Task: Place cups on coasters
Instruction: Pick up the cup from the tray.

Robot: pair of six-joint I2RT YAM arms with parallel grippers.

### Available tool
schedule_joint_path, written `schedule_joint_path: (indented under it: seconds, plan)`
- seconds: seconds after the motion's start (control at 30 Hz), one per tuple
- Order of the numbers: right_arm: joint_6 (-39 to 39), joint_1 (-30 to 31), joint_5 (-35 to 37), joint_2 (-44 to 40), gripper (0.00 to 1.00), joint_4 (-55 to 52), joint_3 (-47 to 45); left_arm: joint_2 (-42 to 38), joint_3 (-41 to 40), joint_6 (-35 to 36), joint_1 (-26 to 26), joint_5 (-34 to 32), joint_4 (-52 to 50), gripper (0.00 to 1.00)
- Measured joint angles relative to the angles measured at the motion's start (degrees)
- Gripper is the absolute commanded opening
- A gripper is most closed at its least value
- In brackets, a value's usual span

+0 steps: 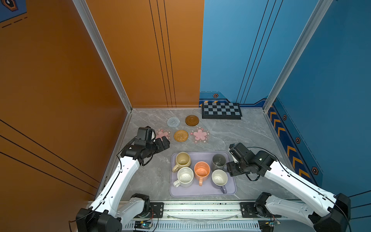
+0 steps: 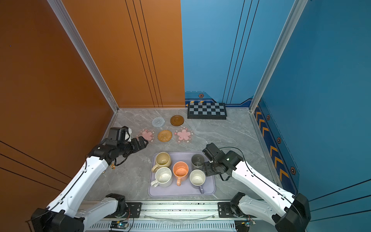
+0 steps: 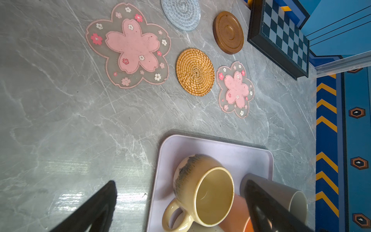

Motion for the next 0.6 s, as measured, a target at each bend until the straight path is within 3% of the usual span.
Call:
schedule_joint_path:
  seconds: [0.37,0.6]
  plan:
    - [-5.53,-2.19,-2.67,8.02,0.66,5.27,0.00,-0.52,-0.07,-0.02,0.00,-0.20,-0.26,1.00]
    - [-6.64,-2.27,-2.86,10.16,0.52,6.64,-0.37,-0.63,-0.07,-0.02,0.00,-0.20,-0.26,1.00]
